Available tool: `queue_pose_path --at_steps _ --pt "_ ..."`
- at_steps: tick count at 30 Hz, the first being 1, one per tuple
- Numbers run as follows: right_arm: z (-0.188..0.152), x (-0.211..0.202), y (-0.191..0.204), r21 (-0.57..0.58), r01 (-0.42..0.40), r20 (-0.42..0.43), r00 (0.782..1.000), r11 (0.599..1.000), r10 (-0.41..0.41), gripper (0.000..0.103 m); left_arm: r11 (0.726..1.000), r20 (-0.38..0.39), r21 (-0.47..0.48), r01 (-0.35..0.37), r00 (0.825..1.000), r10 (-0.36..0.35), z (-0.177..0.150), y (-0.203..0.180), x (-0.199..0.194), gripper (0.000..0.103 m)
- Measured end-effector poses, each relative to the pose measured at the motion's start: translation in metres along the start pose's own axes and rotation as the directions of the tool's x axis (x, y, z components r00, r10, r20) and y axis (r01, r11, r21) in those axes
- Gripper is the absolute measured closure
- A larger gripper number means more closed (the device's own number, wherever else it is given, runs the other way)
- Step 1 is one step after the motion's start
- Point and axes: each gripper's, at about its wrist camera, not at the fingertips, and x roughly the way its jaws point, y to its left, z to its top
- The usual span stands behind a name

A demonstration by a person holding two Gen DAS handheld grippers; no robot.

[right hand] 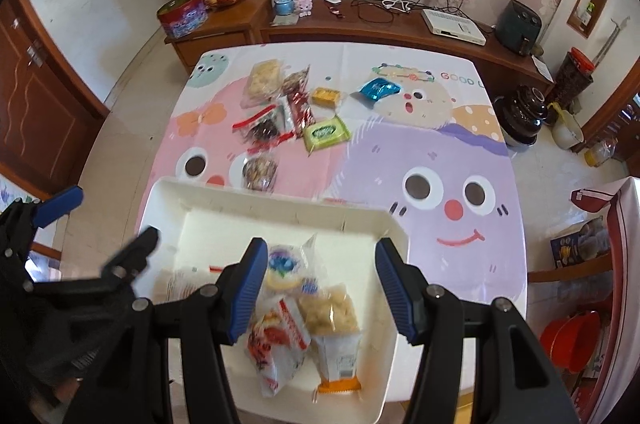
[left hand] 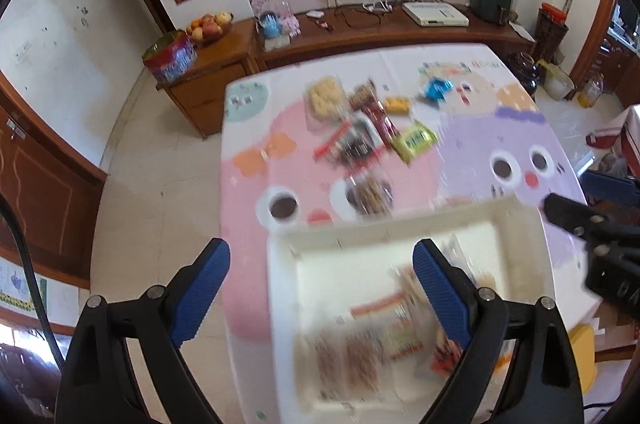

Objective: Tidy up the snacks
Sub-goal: 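Grasp the clear crumbly-cake bag with the left gripper while the right grasps the blue candy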

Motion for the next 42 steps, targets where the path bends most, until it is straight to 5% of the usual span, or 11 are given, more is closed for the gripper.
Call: queue_pose_path --at_steps 13,18,26,33,42 --pt "0.147 0.017 -0.074 0.155 0.024 0.066 0.997 0.988 -0.035 0.047 0.999 0.108 -0.032 -0.014 0.994 0.017 0.166 0.051 0.053 0.011" --pt "0.189 0.072 -0.1 0.244 0.019 0.008 1.0 0.97 -0.021 0.047 0.998 0.044 -0.056 0.009 0.999 -0.007 0.21 0.051 0.116 0.011" --pt "0.218 0.169 -0.103 0.294 0.004 -0.093 0.995 0.956 0.025 0.047 0.997 -0.09 -0.08 0.001 0.996 -0.008 0.223 0.035 0.224 0.011" --pt "0.225 0.232 -0.1 0.344 0.006 -0.149 0.988 0.939 0.048 0.047 0.986 -0.21 -0.167 0.024 0.976 -0.059 0.218 0.03 0.301 0.011" --pt "0.218 0.287 -0.099 0.368 0.08 -0.25 0.968 0.926 0.016 0.047 0.973 -0.273 -0.228 0.037 0.957 -0.1 0.214 0.019 0.349 0.011"
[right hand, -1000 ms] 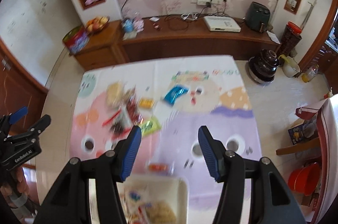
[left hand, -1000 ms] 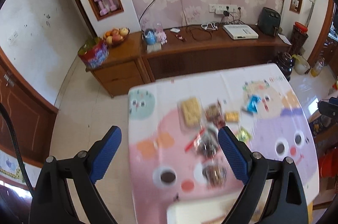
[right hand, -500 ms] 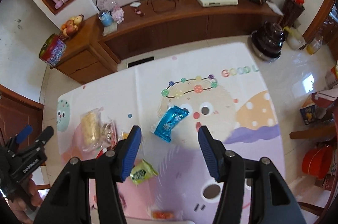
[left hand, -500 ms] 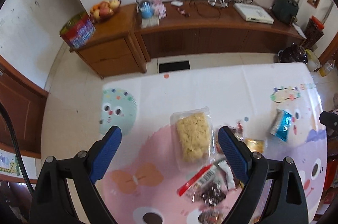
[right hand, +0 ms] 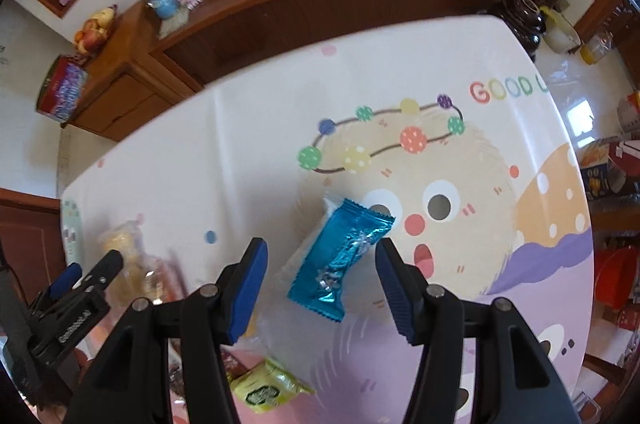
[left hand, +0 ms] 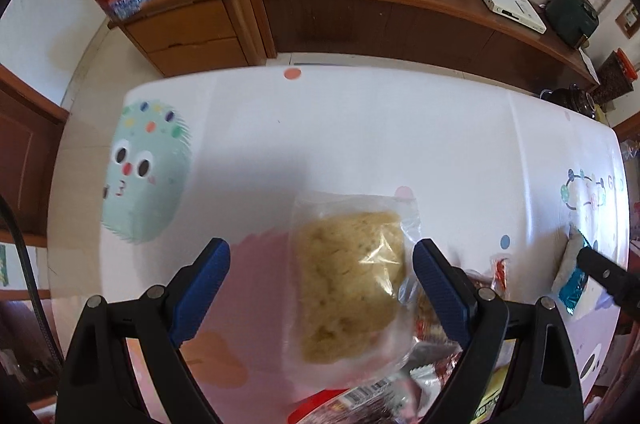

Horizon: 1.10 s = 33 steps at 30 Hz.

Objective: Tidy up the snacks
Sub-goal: 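Grasp the clear crumbly-cake bag with the left gripper while the right grasps the blue candy, then carry both snacks over the white tray and open both grippers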

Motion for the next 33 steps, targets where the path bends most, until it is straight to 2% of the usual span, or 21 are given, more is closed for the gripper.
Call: queue_pose_path --at_steps 7,10,12,14,15,17,19,23,27,33 --pt "-0.001 0.02 -0.004 0.004 0.018 -0.043 0.999 1.0 -0.018 0.047 0.999 -0.019 -0.033 0.024 1.0 -0.024 -0.001 -0.004 0.011 0.011" --pt "-0.003 0.024 -0.001 -0.017 0.034 -0.044 0.998 0.999 -0.034 0.056 0.997 -0.031 -0.051 0.051 0.998 -0.053 -0.003 0.001 0.014 0.011" --pt "-0.004 0.024 0.002 -0.038 0.049 -0.042 0.998 0.998 -0.051 0.057 0.994 -0.044 -0.073 0.084 0.995 -0.087 -0.004 0.008 0.018 0.013" --pt "-0.006 0.023 0.004 -0.057 0.075 -0.034 0.996 0.996 -0.077 0.067 0.99 -0.05 -0.097 0.104 0.993 -0.109 -0.006 0.013 0.019 0.021" --pt "-0.007 0.022 0.003 -0.062 0.078 -0.033 0.996 0.995 -0.08 0.069 0.994 -0.057 -0.078 0.08 0.995 -0.085 -0.007 0.011 0.018 0.024" --pt "-0.012 0.021 0.0 -0.069 0.069 -0.043 0.997 0.995 -0.072 0.074 0.999 -0.06 -0.028 0.023 0.998 -0.025 -0.01 0.008 0.018 0.04" --pt "-0.016 0.02 -0.002 -0.071 0.066 -0.045 0.997 0.995 -0.069 0.076 1.0 -0.054 -0.009 0.016 0.998 -0.016 -0.013 0.009 0.016 0.048" --pt "-0.026 0.017 -0.005 -0.075 0.051 -0.056 0.997 0.996 -0.055 0.077 0.999 -0.063 -0.043 0.015 0.998 -0.017 -0.02 0.02 0.014 0.05" --pt "-0.04 0.003 -0.007 -0.092 0.031 -0.049 0.998 0.995 -0.036 0.077 0.999 -0.044 -0.054 0.001 0.999 -0.004 -0.029 0.029 -0.002 0.05" --pt "-0.063 -0.046 -0.011 -0.122 -0.025 0.0 1.0 0.992 0.025 0.077 1.0 0.029 -0.006 0.019 0.999 -0.018 -0.054 0.039 -0.074 0.05"
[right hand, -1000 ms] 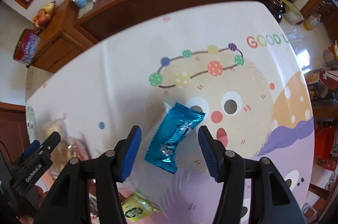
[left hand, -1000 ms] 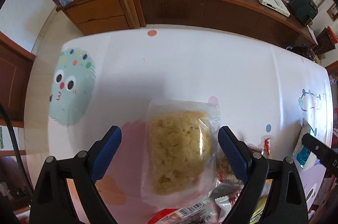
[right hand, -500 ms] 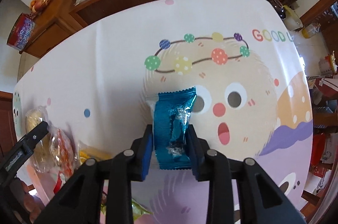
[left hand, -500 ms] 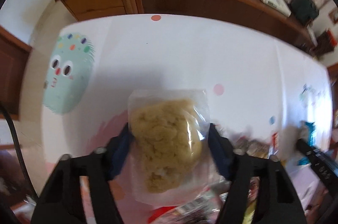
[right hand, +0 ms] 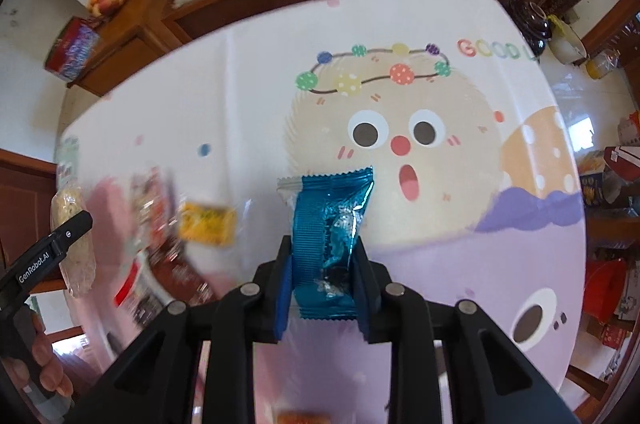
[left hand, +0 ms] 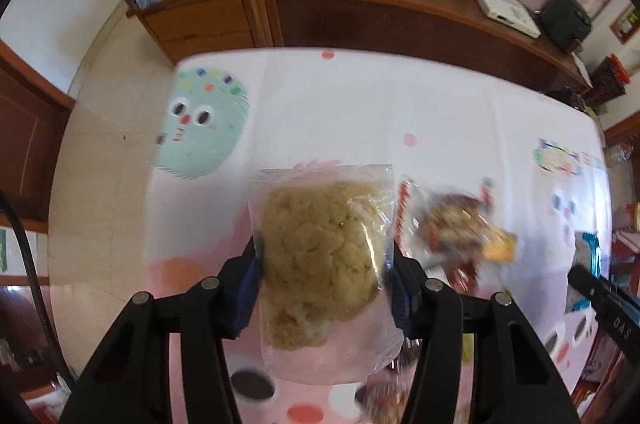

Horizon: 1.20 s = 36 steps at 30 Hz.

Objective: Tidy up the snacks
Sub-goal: 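Carry both snacks over the white tray and open both grippers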

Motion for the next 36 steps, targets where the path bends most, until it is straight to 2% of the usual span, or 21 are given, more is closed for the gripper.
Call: queue_pose_path --at_steps 6,12,18,25,31,36 --pt "-0.04 -0.068 0.006 -0.064 -0.08 0.074 0.994 0.995 0.084 0.077 0.999 0.083 0.041 0.017 0.996 -0.021 -0.043 0.001 -0.086 0.05" --pt "-0.096 -0.131 0.014 -0.16 -0.153 0.123 0.977 0.975 0.174 0.077 0.997 0.169 0.065 0.05 0.984 -0.061 -0.116 0.004 -0.179 0.05" --pt "-0.156 -0.175 0.021 -0.26 -0.185 0.151 0.962 0.948 0.229 0.077 0.994 0.214 0.045 0.104 0.971 -0.111 -0.188 0.002 -0.234 0.05" --pt "-0.215 -0.207 0.022 -0.321 -0.184 0.184 0.95 0.929 0.252 0.077 0.996 0.276 0.018 0.082 0.958 -0.084 -0.253 -0.007 -0.264 0.05" --pt "-0.256 -0.219 0.022 -0.358 -0.104 0.256 0.945 0.928 0.204 0.077 0.998 0.307 0.015 0.053 0.95 -0.055 -0.287 -0.017 -0.269 0.05" --pt "-0.284 -0.22 0.026 -0.382 -0.047 0.29 0.942 0.923 0.168 0.077 0.999 0.292 0.013 0.038 0.956 -0.04 -0.301 -0.021 -0.261 0.05"
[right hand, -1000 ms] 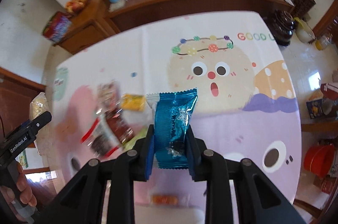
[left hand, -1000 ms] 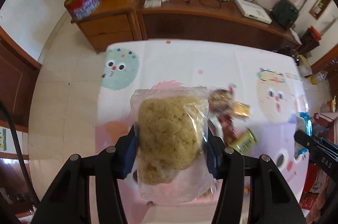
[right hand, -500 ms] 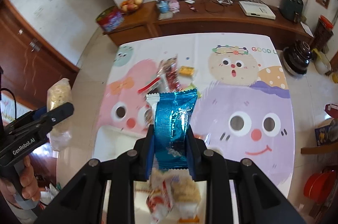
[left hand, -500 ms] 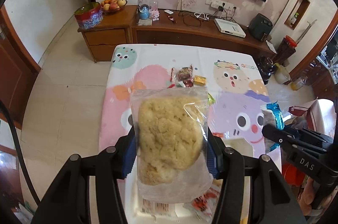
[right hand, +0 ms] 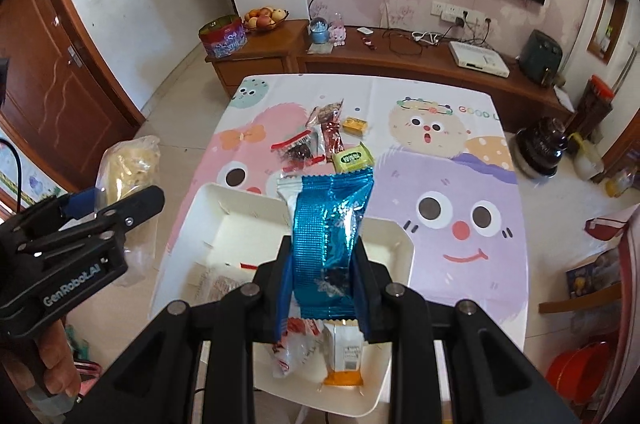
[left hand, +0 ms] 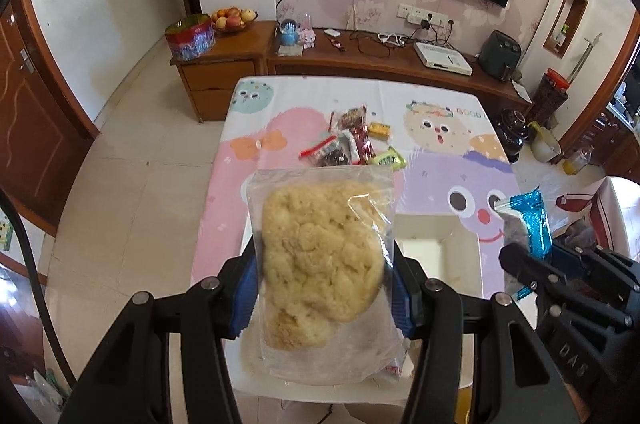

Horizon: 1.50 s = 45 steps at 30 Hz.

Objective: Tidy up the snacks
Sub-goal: 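Carry both snacks over the white tray and open both grippers, then reach both grippers to the remaining snacks on the tablecloth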

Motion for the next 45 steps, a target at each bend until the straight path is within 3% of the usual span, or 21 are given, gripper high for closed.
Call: queue_pose_path --at_steps 8,21,22,25,32,45 --pt "-0.016 0.003 0.009 -0.013 0.017 -0.017 1.0 1.0 -0.017 0.077 1.0 -0.029 0.007 -0.019 0.999 0.019 -0.024 0.0 0.006 0.05" --pt "-0.026 0.011 0.017 0.0 0.03 -0.055 0.998 1.0 -0.03 0.076 1.0 -0.061 0.016 -0.023 0.998 0.024 -0.031 0.0 0.015 0.049" --pt "-0.026 0.011 0.017 -0.001 0.029 -0.053 0.998 1.0 -0.029 0.076 1.0 -0.067 0.018 -0.023 0.997 0.024 -0.031 -0.001 0.016 0.047" --pt "-0.024 0.011 0.017 0.0 0.035 -0.053 0.998 0.999 -0.035 0.07 0.999 -0.074 0.027 -0.03 0.997 0.032 -0.032 -0.003 0.018 0.022" --pt "-0.021 0.005 0.011 0.047 0.061 -0.018 0.998 0.997 -0.06 0.055 0.998 -0.026 0.04 -0.051 0.998 0.052 -0.033 -0.001 0.007 0.016" --pt "-0.013 -0.008 0.014 0.075 0.034 0.043 0.998 0.997 -0.038 0.054 0.989 0.029 0.094 -0.118 0.993 0.116 -0.038 -0.007 -0.013 0.016"
